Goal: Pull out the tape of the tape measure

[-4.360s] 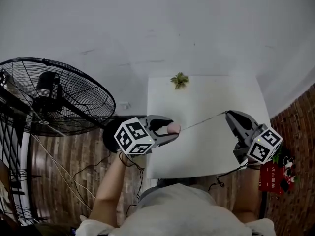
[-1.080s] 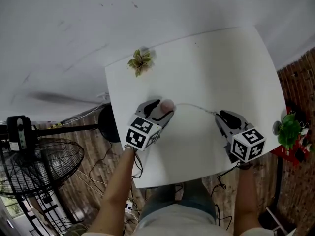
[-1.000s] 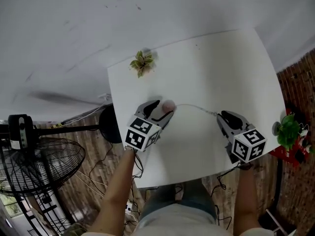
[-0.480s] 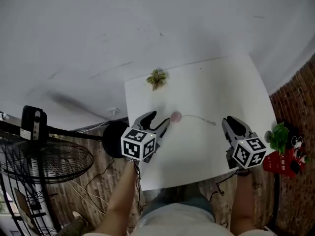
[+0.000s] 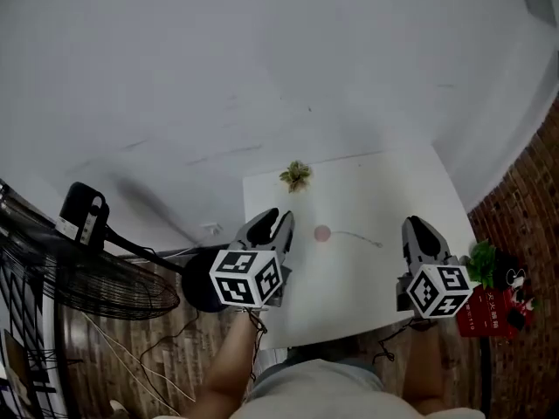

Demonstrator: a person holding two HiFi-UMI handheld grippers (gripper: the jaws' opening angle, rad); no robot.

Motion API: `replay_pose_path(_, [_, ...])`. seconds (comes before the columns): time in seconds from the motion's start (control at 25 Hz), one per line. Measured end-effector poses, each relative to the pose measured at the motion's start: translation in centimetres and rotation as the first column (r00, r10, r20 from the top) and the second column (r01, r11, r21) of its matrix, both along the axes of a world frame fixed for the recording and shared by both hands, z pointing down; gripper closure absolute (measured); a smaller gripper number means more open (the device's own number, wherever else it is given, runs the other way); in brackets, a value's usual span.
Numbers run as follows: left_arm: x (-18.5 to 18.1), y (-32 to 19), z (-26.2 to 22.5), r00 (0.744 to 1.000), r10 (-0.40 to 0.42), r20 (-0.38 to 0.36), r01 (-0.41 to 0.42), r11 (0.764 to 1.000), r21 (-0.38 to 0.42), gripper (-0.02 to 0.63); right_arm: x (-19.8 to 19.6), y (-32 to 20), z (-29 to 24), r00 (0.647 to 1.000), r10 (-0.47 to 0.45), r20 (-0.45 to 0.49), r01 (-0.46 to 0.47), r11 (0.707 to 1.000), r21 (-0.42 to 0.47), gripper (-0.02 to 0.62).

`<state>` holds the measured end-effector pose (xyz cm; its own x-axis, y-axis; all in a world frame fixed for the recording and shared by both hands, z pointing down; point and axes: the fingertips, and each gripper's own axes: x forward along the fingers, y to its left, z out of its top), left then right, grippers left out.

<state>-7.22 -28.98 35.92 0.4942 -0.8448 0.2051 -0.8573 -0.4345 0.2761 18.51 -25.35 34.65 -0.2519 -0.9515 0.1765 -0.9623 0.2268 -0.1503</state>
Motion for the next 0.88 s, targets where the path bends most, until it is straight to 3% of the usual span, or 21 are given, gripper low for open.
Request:
replay_pose_path(0.16, [-2.2,1.1,-3.3,0.996,-0.087,-0.033,0.090,0.991,0.096,0.574,-0.4,1.8,-3.5,0.997,0.070,-0.013,-0.068,0.992,0.104,0.587])
replay_pose_path(0.32, [-3.4,1.9,-4.4,0.991,-0.130,-0.044,0.135,0.979,0.153,0.586,-0.5,2.9,-5.2,0.993,0.115,-0.011,-0.112,0.980,0.167,0.594])
replay_pose_path(0.48, [-4.3,2.5,-4.5,0.983,-0.182,-0.019,0.183,0.965,0.191,0.593,-0.3,3.6,-5.2,0.987,0.158,-0.012,-0.153,0.973,0.174,0.594])
replay_pose_path(0.88, [-5.9,3.0,-5.1,0.978,-0.208,-0.007,0.205,0.956,0.212,0.594,-0.9,4.0,-5.0,0.982,0.181,-0.044,-0.173,0.972,0.157,0.594])
